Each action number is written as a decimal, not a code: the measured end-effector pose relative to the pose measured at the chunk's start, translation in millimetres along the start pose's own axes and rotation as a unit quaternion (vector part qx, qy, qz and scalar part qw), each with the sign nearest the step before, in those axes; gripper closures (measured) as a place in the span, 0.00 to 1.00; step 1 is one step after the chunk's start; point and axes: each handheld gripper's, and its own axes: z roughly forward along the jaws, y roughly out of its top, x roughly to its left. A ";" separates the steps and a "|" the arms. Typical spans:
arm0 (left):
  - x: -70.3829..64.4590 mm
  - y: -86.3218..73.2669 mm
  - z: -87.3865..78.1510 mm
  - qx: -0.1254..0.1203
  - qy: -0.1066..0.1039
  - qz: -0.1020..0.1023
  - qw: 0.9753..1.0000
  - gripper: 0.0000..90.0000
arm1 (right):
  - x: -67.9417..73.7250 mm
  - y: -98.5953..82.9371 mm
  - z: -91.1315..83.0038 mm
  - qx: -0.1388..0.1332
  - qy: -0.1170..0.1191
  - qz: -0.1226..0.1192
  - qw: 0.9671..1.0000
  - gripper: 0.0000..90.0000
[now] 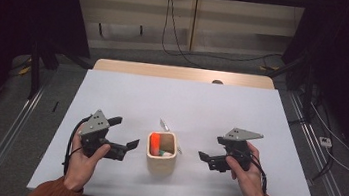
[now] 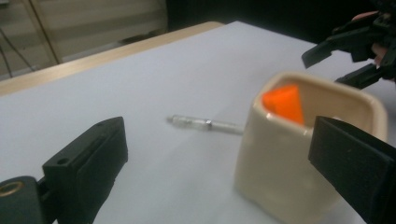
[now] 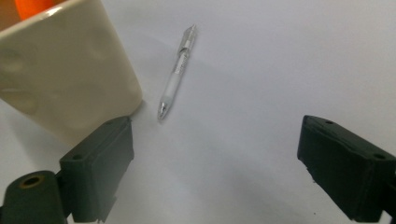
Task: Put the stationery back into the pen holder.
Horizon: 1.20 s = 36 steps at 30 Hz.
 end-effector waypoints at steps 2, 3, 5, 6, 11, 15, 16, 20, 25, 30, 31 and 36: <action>2.1 -7.9 -4.5 0.007 0.009 0.000 1.000 0.05 | 0.4 0.7 1.3 0.003 -0.003 -0.001 1.000 0.14; 2.9 -12.1 -6.9 0.010 0.013 -0.002 1.000 0.05 | 0.6 2.2 3.8 0.006 -0.001 0.001 1.000 0.15; 3.6 -25.4 -15.5 0.010 0.035 -0.004 0.999 0.06 | 0.7 3.9 5.7 0.009 0.010 -0.002 1.000 0.17; 3.6 -25.4 -15.5 0.010 0.035 -0.004 0.999 0.06 | 1.1 5.2 6.7 0.012 0.010 -0.004 1.000 0.19; 4.9 -42.7 -21.9 0.013 0.051 -0.021 0.998 0.06 | 0.5 12.6 12.5 0.030 0.012 -0.003 0.999 0.20; 3.4 -50.2 -19.5 0.021 0.041 -0.022 0.999 0.06 | 2.2 17.8 22.6 0.048 0.015 -0.004 0.999 0.25; 3.5 -50.5 -19.7 0.021 0.043 -0.018 0.999 0.06 | 2.2 17.8 22.6 0.048 0.015 -0.004 0.999 0.25; 4.0 -51.0 -20.5 0.018 0.049 -0.015 0.999 0.06 | 6.8 21.1 32.4 0.064 0.022 -0.007 0.998 0.25; 5.9 -52.9 -20.2 0.022 0.047 -0.016 0.999 0.06 | 9.1 27.5 43.0 0.073 0.023 -0.011 0.997 0.23; 7.7 -54.6 -20.3 0.020 0.042 -0.029 0.998 0.06 | 12.7 37.4 60.6 0.088 0.023 -0.024 0.996 0.28; 7.6 -54.6 -20.4 0.020 0.042 -0.030 0.998 0.06 | 12.7 37.4 60.6 0.088 0.023 -0.024 0.996 0.28; 8.0 -54.8 -19.8 0.024 0.039 -0.027 0.999 0.06 | 13.4 46.2 73.4 0.103 0.044 -0.027 0.993 0.42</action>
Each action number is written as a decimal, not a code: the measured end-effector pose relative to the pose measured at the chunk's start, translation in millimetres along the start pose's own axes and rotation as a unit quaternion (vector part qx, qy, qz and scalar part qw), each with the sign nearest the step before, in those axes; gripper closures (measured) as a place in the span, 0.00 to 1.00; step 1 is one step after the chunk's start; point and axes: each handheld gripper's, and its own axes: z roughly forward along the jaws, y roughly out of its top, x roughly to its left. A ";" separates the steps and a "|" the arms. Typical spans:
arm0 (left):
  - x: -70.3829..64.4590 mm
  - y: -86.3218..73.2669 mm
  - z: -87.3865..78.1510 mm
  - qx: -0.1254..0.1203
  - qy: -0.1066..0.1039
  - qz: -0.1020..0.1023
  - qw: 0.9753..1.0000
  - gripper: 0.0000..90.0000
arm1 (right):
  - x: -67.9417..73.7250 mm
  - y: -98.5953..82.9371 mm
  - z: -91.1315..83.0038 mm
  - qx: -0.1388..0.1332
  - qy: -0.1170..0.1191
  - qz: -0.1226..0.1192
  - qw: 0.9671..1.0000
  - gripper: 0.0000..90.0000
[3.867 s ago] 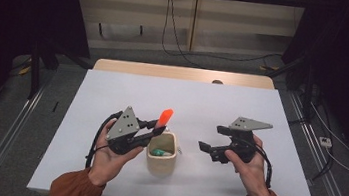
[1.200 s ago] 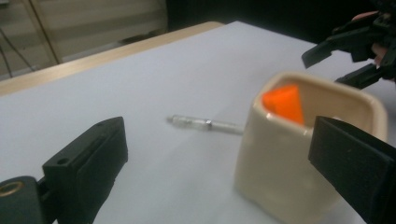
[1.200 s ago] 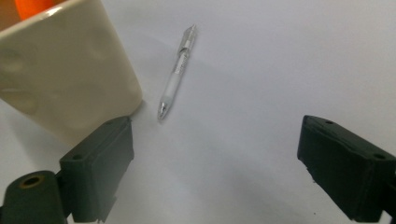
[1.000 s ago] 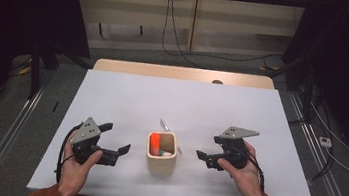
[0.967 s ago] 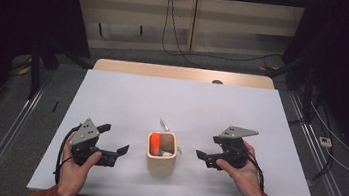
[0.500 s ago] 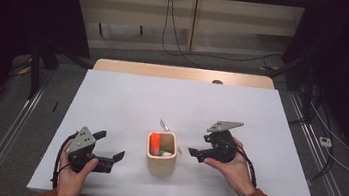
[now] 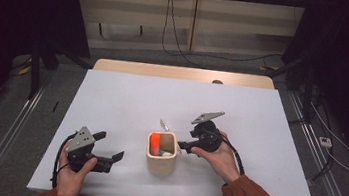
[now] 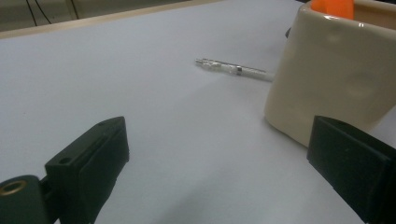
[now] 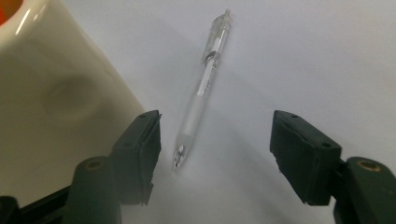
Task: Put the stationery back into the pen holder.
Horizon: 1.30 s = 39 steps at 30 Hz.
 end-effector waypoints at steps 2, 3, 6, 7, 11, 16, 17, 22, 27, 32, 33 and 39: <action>0.2 -0.1 0.3 0.000 -0.002 0.000 1.000 0.06 | 0.5 1.5 1.4 0.001 0.003 -0.002 1.000 0.45; 0.2 0.0 0.3 0.000 -0.002 0.001 1.000 0.06 | 1.2 2.9 3.1 0.004 0.004 -0.004 1.000 0.48; 0.0 -0.2 0.2 -0.001 -0.002 -0.003 1.000 0.06 | 3.9 5.8 8.3 0.014 0.010 -0.011 1.000 0.51; 0.0 -0.4 0.4 -0.001 -0.003 -0.005 1.000 0.06 | 5.3 6.5 11.7 0.019 0.012 -0.016 1.000 0.55; 0.7 -0.8 0.7 0.000 -0.004 -0.006 1.000 0.06 | 7.3 6.5 16.0 0.023 0.009 -0.024 0.999 0.59; 1.4 -0.9 0.7 0.002 -0.004 -0.006 1.000 0.06 | 9.4 5.5 21.3 0.023 -0.004 -0.029 0.999 0.65; 1.3 -0.9 0.5 0.001 -0.004 -0.009 1.000 0.06 | 10.8 4.6 23.2 0.023 -0.007 -0.028 0.999 0.67; 2.0 -1.4 0.5 0.001 -0.006 -0.012 1.000 0.06 | 16.4 1.9 27.2 0.027 -0.020 -0.027 0.999 0.71; 2.9 -1.6 0.3 0.001 -0.005 -0.014 1.000 0.06 | 19.7 0.1 32.5 0.030 -0.026 -0.027 0.999 0.76; 3.2 -1.7 0.5 0.002 -0.006 -0.012 1.000 0.06 | 20.6 -1.2 34.8 0.028 -0.037 -0.029 0.998 0.79; 3.6 -1.7 0.5 0.003 -0.006 -0.011 1.000 0.06 | 21.4 -1.3 35.1 0.028 -0.040 -0.030 0.998 0.79; 3.7 -2.1 0.6 0.003 -0.007 -0.017 1.000 0.06 | 22.2 -3.2 34.7 0.025 -0.050 -0.021 0.998 0.86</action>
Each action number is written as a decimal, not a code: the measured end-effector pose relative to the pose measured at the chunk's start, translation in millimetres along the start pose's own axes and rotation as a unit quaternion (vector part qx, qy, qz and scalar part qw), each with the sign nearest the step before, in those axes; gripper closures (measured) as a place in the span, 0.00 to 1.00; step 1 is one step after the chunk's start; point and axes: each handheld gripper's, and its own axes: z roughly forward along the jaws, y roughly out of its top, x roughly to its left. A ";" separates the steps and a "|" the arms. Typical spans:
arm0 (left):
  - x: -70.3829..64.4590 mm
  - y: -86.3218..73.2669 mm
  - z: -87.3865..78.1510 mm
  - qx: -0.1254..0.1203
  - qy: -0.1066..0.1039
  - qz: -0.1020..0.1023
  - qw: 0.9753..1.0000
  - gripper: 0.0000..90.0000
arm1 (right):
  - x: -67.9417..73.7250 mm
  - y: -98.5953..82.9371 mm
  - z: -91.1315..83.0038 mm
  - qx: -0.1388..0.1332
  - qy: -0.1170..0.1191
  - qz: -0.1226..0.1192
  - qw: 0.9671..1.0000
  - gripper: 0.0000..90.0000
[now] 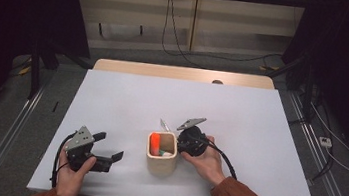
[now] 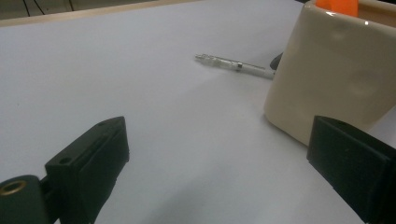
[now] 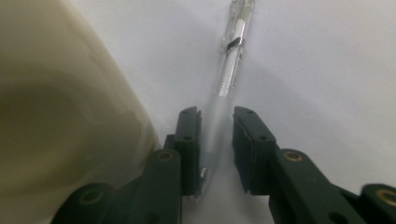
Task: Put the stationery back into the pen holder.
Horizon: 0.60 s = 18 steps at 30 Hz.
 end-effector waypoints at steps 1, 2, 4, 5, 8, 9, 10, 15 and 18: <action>0.2 0.0 0.0 0.001 0.000 0.002 1.000 0.06 | -1.2 -0.1 0.1 -0.001 0.001 0.003 1.000 0.87; 0.1 0.0 0.0 0.001 0.000 0.003 1.000 0.06 | -1.8 0.0 0.0 -0.001 0.001 0.009 1.000 0.89; 0.3 0.1 -0.1 0.000 0.000 0.003 1.000 0.06 | -2.4 0.0 -0.1 -0.001 0.000 0.009 1.000 0.90; 0.3 0.1 -0.1 0.000 0.000 0.003 1.000 0.06 | -2.4 0.0 -0.1 -0.001 0.000 0.009 1.000 0.90; 0.8 -0.3 -0.1 0.001 0.000 0.000 1.000 0.06 | -1.1 0.2 -0.2 -0.001 -0.005 0.005 1.000 0.91; 0.9 -0.3 -0.3 0.001 -0.001 0.000 1.000 0.06 | -0.9 0.4 -0.4 0.000 -0.005 0.006 1.000 0.91; 0.9 -0.3 -0.3 0.001 -0.001 0.000 1.000 0.06 | -1.1 0.3 -0.7 0.000 -0.005 0.006 1.000 0.91; 1.0 -0.4 -0.5 -0.001 -0.001 0.000 1.000 0.06 | -3.3 0.5 -5.5 -0.002 -0.004 0.003 1.000 0.91; 0.6 -0.2 -0.7 -0.002 -0.001 0.000 1.000 0.06 | -4.6 1.1 -8.9 -0.008 -0.002 0.004 1.000 0.91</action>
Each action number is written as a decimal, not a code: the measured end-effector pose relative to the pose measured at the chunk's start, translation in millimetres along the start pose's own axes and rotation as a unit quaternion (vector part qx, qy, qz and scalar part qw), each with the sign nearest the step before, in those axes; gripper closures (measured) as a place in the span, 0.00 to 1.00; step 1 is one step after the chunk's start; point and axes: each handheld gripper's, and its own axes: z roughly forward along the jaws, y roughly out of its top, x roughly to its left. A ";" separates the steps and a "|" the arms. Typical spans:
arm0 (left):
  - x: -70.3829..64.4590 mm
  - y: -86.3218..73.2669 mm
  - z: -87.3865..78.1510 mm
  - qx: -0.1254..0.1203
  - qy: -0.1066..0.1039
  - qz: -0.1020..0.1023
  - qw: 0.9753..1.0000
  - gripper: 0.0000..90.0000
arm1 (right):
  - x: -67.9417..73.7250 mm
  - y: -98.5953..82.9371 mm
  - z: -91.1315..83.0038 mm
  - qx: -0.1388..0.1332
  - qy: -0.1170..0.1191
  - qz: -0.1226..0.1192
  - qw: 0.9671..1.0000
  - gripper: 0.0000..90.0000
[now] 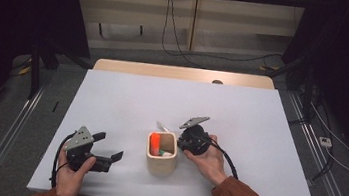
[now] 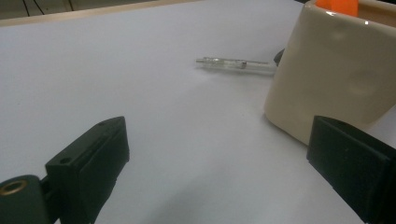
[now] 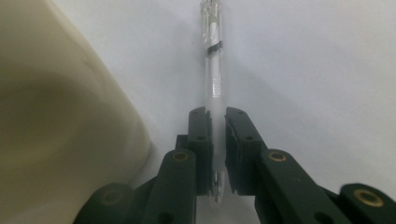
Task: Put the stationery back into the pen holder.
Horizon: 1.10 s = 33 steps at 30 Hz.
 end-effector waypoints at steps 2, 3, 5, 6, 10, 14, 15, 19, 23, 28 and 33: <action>-0.1 0.0 0.1 0.000 0.000 0.000 1.000 0.06 | -1.2 0.6 -3.6 -0.004 0.001 0.002 1.000 0.91; -0.2 0.0 0.1 0.000 0.000 0.000 1.000 0.06 | -2.8 0.7 -6.4 -0.009 0.001 -0.002 1.000 0.91; -0.3 0.0 0.1 0.000 0.000 0.000 1.000 0.06 | -3.6 1.0 -9.2 -0.010 0.001 0.000 1.000 0.91; -0.3 0.0 0.1 0.000 0.000 0.000 1.000 0.06 | -3.6 1.0 -9.2 -0.010 0.001 0.000 1.000 0.91; -0.6 0.0 0.2 0.000 -0.002 0.000 1.000 0.06 | -6.4 1.8 -14.2 -0.018 0.003 0.000 1.000 0.91; -0.5 0.1 -0.5 -0.001 0.000 0.000 1.000 0.06 | -9.8 1.1 -19.5 -0.024 0.005 0.002 1.000 0.91; -0.4 0.1 -0.6 -0.001 0.001 0.000 1.000 0.06 | -11.8 0.4 -22.4 -0.027 0.006 0.005 1.000 0.91; -0.7 0.0 0.0 0.000 0.002 0.005 1.000 0.06 | -14.8 0.2 -28.4 -0.033 0.009 0.008 0.999 0.91; -3.0 1.1 0.8 0.004 -0.002 0.020 1.000 0.06 | -16.5 1.5 -35.9 -0.045 0.013 0.012 0.999 0.91; -3.7 1.1 2.0 0.008 -0.012 0.022 1.000 0.06 | -19.1 1.5 -40.8 -0.049 0.016 0.014 0.999 0.91; -4.5 1.5 2.5 0.010 -0.012 0.026 1.000 0.06 | -22.2 2.3 -47.9 -0.058 0.020 0.012 0.998 0.91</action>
